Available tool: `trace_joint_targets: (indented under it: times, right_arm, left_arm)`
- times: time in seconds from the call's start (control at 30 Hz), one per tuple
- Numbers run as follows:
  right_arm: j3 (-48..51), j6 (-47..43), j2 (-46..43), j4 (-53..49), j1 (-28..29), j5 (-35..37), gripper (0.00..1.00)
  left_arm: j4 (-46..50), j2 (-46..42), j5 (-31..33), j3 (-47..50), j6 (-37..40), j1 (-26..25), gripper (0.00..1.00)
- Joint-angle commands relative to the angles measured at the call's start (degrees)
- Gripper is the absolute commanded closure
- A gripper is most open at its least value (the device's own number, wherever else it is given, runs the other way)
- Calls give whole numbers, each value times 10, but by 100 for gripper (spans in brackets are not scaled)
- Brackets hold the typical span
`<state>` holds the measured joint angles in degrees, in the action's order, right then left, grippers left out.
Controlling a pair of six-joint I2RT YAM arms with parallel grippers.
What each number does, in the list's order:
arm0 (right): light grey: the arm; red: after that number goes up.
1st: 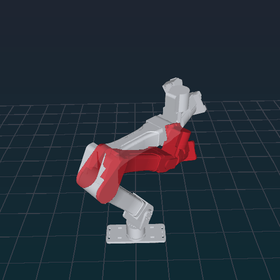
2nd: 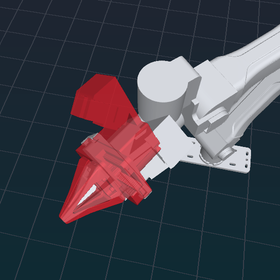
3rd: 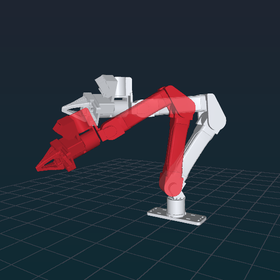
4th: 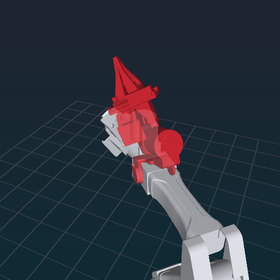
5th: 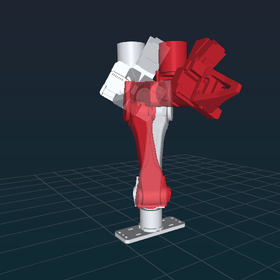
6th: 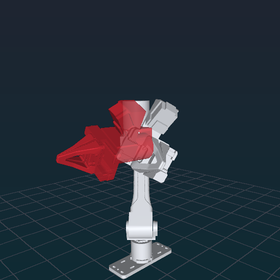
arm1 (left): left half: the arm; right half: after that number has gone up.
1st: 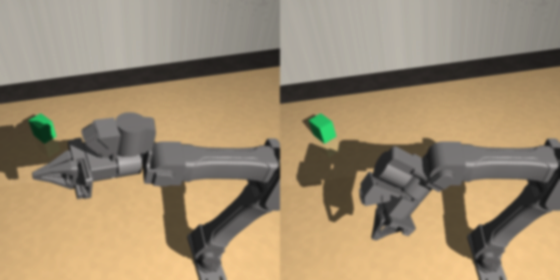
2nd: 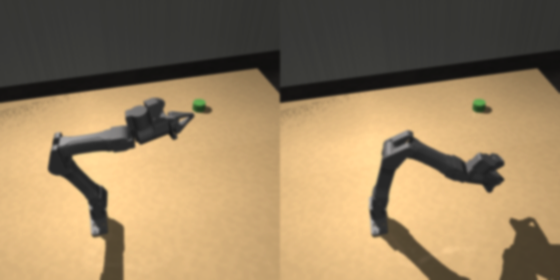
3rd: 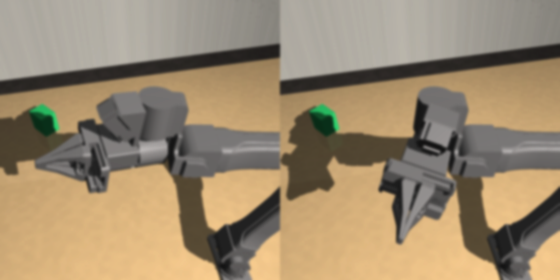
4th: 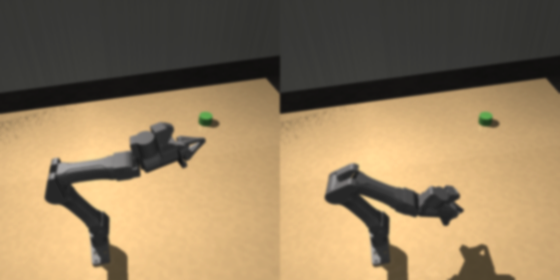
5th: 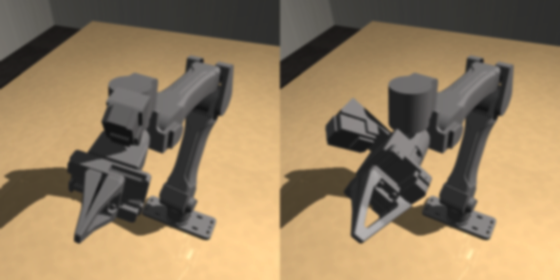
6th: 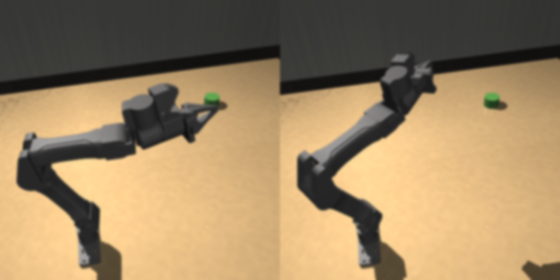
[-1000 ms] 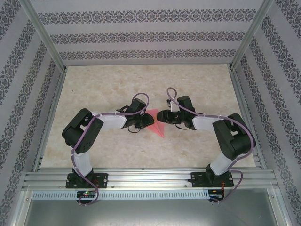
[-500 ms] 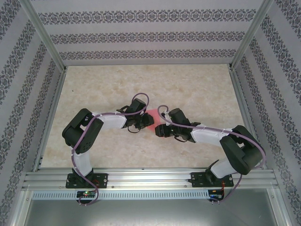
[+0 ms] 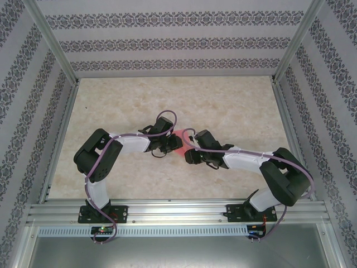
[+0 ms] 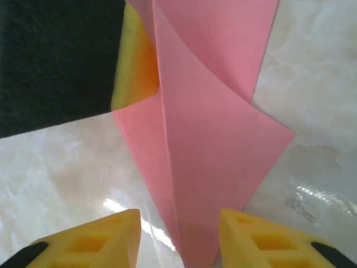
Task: Fold a paper plane with a square sheet of paper (fold left side to right side)
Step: Fourth fold the wing at the center of the table.
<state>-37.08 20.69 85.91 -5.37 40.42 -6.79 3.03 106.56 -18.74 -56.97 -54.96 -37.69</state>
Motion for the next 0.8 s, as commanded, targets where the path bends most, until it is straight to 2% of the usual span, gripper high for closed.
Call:
trace_joint_targets:
  times: [0.0, 0.5, 0.77]
  right_arm:
    - [-19, -16, 13, -7, 8, 22, 59]
    - [-41, -20, 49, -12, 22, 34, 64]
    - [-51, -24, 58, -11, 22, 31, 75]
  left_arm:
    - [9, -3, 7, -12, -2, -6, 76]
    - [14, -4, 7, -16, 0, -6, 76]
    - [16, -4, 8, -17, 1, -6, 76]
